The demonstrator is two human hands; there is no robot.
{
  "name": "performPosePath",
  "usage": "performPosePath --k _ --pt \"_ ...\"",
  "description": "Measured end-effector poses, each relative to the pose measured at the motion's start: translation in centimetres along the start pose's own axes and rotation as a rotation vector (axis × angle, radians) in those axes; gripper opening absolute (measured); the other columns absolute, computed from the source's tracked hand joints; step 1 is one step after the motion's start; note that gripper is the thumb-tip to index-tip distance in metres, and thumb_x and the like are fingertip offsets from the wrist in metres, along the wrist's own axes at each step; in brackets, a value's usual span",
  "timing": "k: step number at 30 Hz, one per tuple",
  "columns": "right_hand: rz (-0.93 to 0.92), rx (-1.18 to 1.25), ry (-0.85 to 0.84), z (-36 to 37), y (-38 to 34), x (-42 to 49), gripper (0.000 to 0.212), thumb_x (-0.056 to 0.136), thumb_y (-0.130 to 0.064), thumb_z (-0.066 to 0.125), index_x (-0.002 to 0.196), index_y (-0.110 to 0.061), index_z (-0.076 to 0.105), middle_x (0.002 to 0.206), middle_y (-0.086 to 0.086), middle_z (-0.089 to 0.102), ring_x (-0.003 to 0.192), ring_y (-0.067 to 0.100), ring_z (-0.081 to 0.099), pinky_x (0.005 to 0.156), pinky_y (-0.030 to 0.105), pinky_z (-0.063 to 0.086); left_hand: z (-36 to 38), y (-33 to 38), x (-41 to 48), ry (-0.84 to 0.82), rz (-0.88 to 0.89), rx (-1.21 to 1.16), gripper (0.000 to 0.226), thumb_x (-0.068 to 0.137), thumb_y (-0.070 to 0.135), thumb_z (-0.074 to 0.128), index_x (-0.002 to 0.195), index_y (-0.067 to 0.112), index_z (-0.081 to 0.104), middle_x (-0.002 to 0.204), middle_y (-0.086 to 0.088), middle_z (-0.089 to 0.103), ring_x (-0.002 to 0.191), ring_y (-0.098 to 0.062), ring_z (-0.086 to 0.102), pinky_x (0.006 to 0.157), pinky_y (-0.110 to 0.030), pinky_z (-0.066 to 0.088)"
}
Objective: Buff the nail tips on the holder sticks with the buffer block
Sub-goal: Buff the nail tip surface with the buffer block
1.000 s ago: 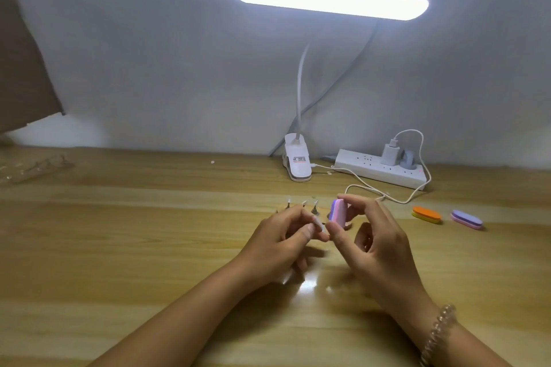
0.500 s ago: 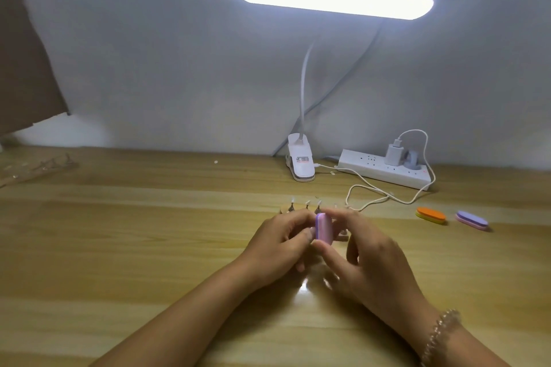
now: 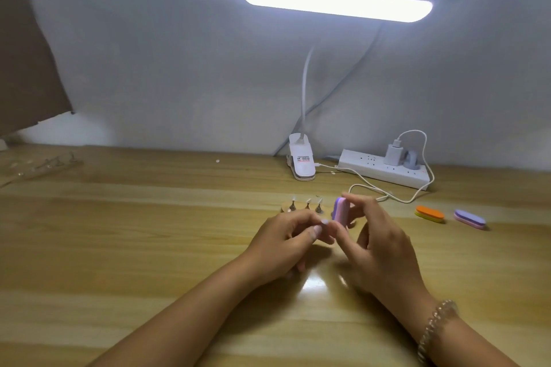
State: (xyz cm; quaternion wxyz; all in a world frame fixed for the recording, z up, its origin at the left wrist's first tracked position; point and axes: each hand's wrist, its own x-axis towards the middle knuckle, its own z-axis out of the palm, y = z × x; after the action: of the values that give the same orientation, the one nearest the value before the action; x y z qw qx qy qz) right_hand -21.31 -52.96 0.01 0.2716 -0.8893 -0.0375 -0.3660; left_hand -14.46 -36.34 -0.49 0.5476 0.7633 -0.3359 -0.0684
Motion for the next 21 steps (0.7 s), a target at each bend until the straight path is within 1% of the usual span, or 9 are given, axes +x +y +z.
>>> performPosePath --k 3,5,7,9,13,15,17,19,21 --pt "-0.119 -0.03 -0.064 0.06 -0.73 -0.43 0.04 0.086 -0.041 0.068 0.12 -0.024 0.058 0.09 -0.02 0.056 0.059 -0.015 0.046 0.05 0.014 0.037 -0.18 0.19 0.01 -0.011 -0.001 0.006 0.018 0.096 0.025 0.052 0.096 0.025 0.07 0.086 -0.005 0.071 0.047 -0.012 0.055 0.048 -0.044 0.05" --pt "-0.116 -0.049 -0.117 0.09 -0.8 -0.46 0.04 0.084 -0.037 0.072 0.12 -0.026 0.058 0.089 -0.021 0.055 0.062 -0.019 0.047 0.05 0.014 0.034 -0.23 0.31 0.04 -0.011 -0.024 0.016 0.022 0.094 0.027 0.052 0.1 0.022 0.072 0.092 -0.012 0.071 0.051 -0.016 0.057 0.05 -0.048 0.052" --pt "-0.089 -0.069 -0.104 0.1 -0.71 -0.46 0.04 0.081 -0.035 0.076 0.117 -0.028 0.059 0.086 -0.023 0.053 0.064 -0.021 0.048 0.049 0.012 0.031 -0.18 0.3 0.09 -0.011 -0.024 0.012 0.02 0.099 0.019 0.054 0.099 0.024 0.074 0.095 -0.007 0.072 0.054 -0.021 0.057 0.05 -0.046 0.053" --pt "-0.062 -0.075 -0.075 0.08 -0.82 -0.52 0.039 0.08 -0.035 0.077 0.113 -0.028 0.059 0.08 -0.027 0.052 0.064 -0.02 0.049 0.05 0.01 0.03 -0.21 0.34 0.08 -0.002 -0.01 -0.008 0.026 0.101 0.011 0.053 0.096 0.027 0.073 0.094 0.001 0.073 0.051 -0.02 0.057 0.05 -0.034 0.051" --pt "-0.029 -0.019 0.012 -0.18 -0.66 -0.35 0.041 0.081 -0.031 0.075 0.117 -0.021 0.058 0.082 -0.022 0.055 0.052 -0.011 0.043 0.05 0.018 0.034 -0.19 0.64 -0.01 -0.014 -0.008 -0.091 0.023 0.101 0.005 0.05 0.1 0.019 0.069 0.088 0.003 0.075 0.049 0.002 0.06 0.048 -0.018 0.047" --pt "-0.048 -0.02 -0.039 -0.17 -0.82 -0.34 0.042 0.08 -0.033 0.075 0.118 -0.021 0.06 0.084 -0.021 0.055 0.053 -0.011 0.044 0.051 0.02 0.036 -0.15 0.62 0.0 -0.017 -0.009 -0.084 0.022 0.101 0.006 0.051 0.102 0.02 0.067 0.081 0.009 0.073 0.048 -0.001 0.059 0.05 -0.021 0.048" --pt "-0.047 -0.035 -0.109 -0.03 -0.9 -0.41 0.041 0.08 -0.036 0.075 0.117 -0.025 0.061 0.082 -0.021 0.057 0.054 -0.012 0.045 0.053 0.021 0.035 -0.21 0.5 0.02 0.003 -0.001 -0.053 0.027 0.101 0.006 0.051 0.097 0.026 0.069 0.084 0.009 0.071 0.048 -0.011 0.058 0.051 -0.025 0.048" --pt "-0.019 -0.041 -0.127 0.0 -0.68 -0.37 0.039 0.079 -0.038 0.076 0.114 -0.026 0.061 0.079 -0.019 0.06 0.051 -0.011 0.044 0.053 0.023 0.035 -0.34 0.41 0.05 0.029 -0.003 -0.055 0.029 0.101 0.007 0.051 0.091 0.028 0.069 0.085 0.01 0.071 0.045 -0.012 0.056 0.051 -0.024 0.046" --pt "-0.029 -0.056 -0.104 -0.05 -0.42 -0.32 0.037 0.077 -0.037 0.079 0.108 -0.025 0.063 0.079 -0.019 0.06 0.054 -0.012 0.047 0.052 0.019 0.032 -0.44 0.4 0.05 0.046 -0.007 -0.068 0.029 0.101 0.008 0.052 0.09 0.028 0.069 0.083 0.012 0.071 0.043 -0.011 0.056 0.05 -0.023 0.045"
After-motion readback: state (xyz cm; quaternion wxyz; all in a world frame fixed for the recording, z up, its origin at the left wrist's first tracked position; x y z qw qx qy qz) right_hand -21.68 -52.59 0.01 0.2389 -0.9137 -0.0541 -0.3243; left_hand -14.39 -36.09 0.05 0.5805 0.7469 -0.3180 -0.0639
